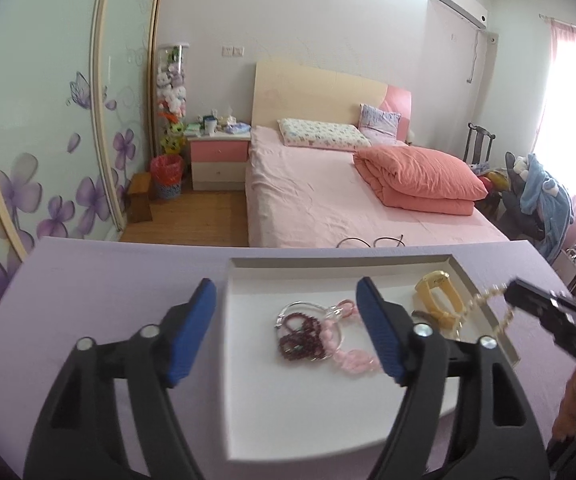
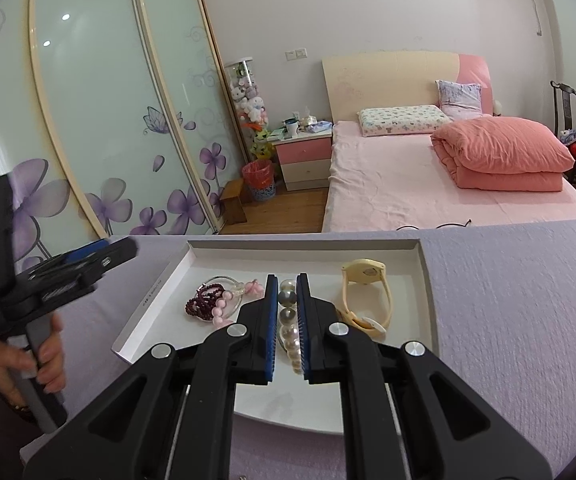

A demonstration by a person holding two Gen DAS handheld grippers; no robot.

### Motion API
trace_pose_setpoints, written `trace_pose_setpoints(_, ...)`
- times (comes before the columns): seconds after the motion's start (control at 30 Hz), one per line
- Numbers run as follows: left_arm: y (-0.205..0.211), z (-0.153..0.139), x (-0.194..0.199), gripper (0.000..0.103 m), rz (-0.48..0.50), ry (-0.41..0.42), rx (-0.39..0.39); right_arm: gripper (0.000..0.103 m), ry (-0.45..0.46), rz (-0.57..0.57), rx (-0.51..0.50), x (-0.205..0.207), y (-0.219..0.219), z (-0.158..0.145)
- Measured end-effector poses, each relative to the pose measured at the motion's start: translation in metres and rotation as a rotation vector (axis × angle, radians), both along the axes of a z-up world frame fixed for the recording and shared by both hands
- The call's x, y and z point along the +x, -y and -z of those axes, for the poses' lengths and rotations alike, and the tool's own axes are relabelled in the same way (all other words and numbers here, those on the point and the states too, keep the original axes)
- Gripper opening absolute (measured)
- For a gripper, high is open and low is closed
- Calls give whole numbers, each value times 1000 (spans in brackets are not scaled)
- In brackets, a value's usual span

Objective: Organize jewelry
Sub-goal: 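Carry the necklace with the left tool while the right tool carries the pearl bracelet into the tray, opening both, then withdraw both open tools from the tray toward the earrings and ring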

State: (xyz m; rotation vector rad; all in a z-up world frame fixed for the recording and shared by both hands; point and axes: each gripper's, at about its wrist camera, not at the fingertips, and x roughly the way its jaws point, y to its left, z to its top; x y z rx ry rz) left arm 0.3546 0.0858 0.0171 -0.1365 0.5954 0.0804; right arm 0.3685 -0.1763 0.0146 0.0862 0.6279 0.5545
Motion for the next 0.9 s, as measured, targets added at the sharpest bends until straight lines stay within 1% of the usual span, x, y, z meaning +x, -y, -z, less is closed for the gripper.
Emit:
trace_pose_setpoints(0.1, -6, 1, -19, 80, -14, 10, 15, 9, -4, -4, -7, 8, -11, 4)
trace_pose_setpoints(0.2, -15, 4, -29, 81, -24, -5, -9, 10, -6, 8, -15, 18, -20, 7)
trace_pose_setpoints(0.3, -21, 9, -32, 81, -32, -25, -23, 10, -10, 34, -20, 29, -24, 11)
trace_pose_setpoints(0.43, -28, 13, -37, 81, -35, -28, -26, 10, -23, 71, -23, 42, -21, 15)
trace_pose_setpoints(0.6, -29, 18, -37, 81, -32, -36, -38, 10, -82, 95, -67, 53, -20, 30)
trace_pose_setpoints(0.63, -30, 18, -38, 81, -29, -39, -39, 13, -88, 109, -64, 52, -16, 31)
trace_pose_setpoints(0.67, -29, 19, -38, 81, -28, -40, -38, 23, -89, 124, -62, 52, -12, 31)
trace_pose_setpoints(0.7, -29, 20, -39, 81, -28, -43, -36, 32, -85, 144, -57, 49, -7, 30)
trace_pose_setpoints(0.73, -29, 21, -41, 81, -28, -46, -35, 50, -77, 161, -49, 46, -1, 28)
trace_pose_setpoints(0.77, -29, 22, -41, 81, -29, -48, -35, 54, -66, 168, -46, 43, 3, 27)
trace_pose_setpoints(0.9, -31, 21, -47, 82, -34, -47, -45, 54, -24, 167, -62, 24, 13, 19)
